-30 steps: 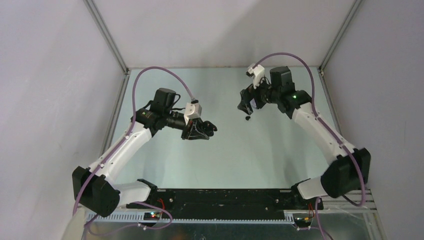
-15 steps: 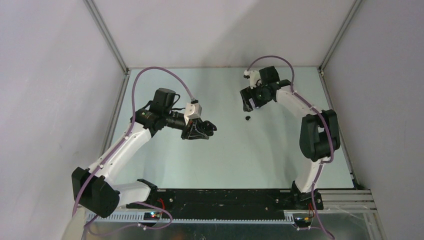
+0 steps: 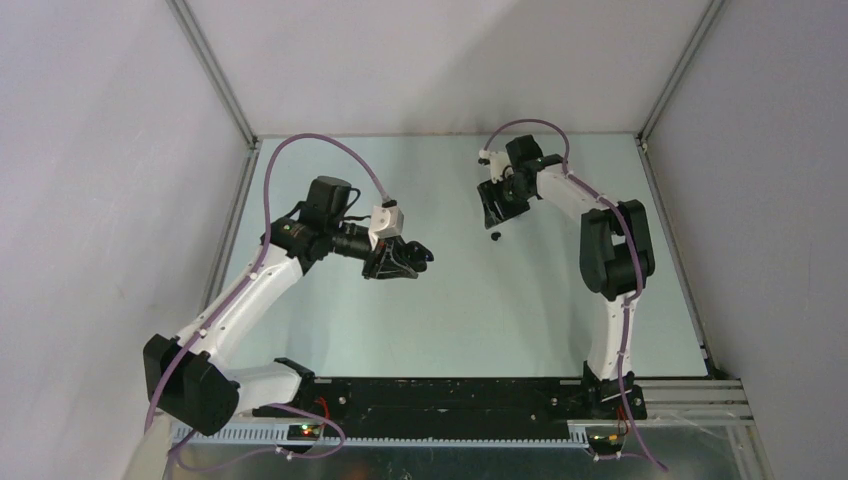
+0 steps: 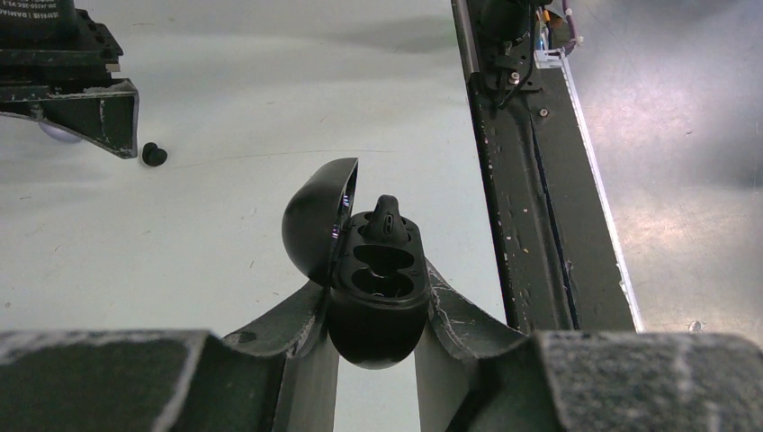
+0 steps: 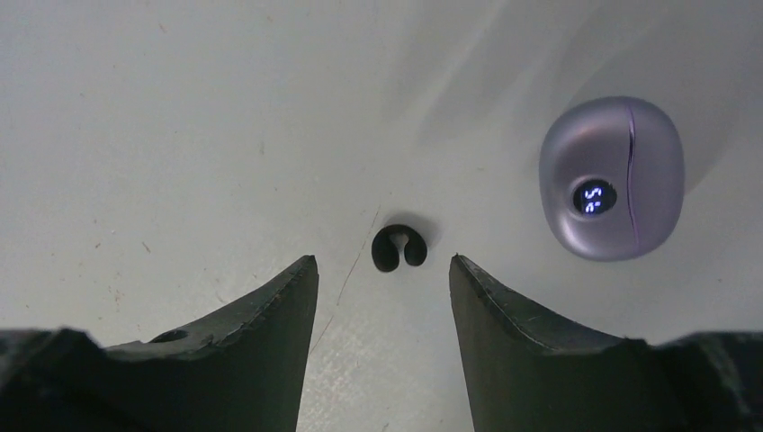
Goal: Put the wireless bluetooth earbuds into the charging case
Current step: Pick up the earbud from the center of the board.
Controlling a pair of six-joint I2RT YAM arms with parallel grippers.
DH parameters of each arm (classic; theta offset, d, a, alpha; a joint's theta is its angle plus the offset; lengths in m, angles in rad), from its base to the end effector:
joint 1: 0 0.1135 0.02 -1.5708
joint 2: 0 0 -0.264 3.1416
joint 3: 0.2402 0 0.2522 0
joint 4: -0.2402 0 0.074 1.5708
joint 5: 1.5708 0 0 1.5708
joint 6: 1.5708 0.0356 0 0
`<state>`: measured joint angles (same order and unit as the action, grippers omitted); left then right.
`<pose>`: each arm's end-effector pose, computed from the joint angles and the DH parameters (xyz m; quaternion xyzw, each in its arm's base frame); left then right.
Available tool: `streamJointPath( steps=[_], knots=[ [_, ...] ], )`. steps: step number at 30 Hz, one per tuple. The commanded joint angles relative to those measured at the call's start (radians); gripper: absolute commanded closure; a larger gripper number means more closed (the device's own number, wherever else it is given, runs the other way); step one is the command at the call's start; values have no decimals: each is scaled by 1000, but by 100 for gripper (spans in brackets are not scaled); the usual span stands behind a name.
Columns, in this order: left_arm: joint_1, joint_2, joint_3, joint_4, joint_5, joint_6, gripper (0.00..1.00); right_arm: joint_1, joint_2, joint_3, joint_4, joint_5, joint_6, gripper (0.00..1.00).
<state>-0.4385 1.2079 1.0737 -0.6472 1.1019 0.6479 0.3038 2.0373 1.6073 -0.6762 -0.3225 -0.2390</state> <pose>0.2047 -0.1311 0.3235 0.5789 0.5693 -0.4464 0.3763 0.4114 0.1408 0.2054 -0.2931 0.9155 0.1635 0.2220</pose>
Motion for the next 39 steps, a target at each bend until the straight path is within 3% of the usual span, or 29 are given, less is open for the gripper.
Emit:
streamJointPath(
  steps=[1,6,10,22,39],
  knots=[
    [-8,-19,37,11,7,25,99,-6,43,91,-26,-1,28,41],
    [-8,-21,32,11,3,29,100,-6,89,150,-97,17,60,49],
    [-8,-19,30,12,2,33,99,-8,59,102,-130,-70,72,50],
    [-9,-21,33,9,1,32,99,-20,97,106,-162,-21,95,49],
    [-14,-18,33,7,-6,36,99,21,236,258,-225,1,47,47]
  ],
)
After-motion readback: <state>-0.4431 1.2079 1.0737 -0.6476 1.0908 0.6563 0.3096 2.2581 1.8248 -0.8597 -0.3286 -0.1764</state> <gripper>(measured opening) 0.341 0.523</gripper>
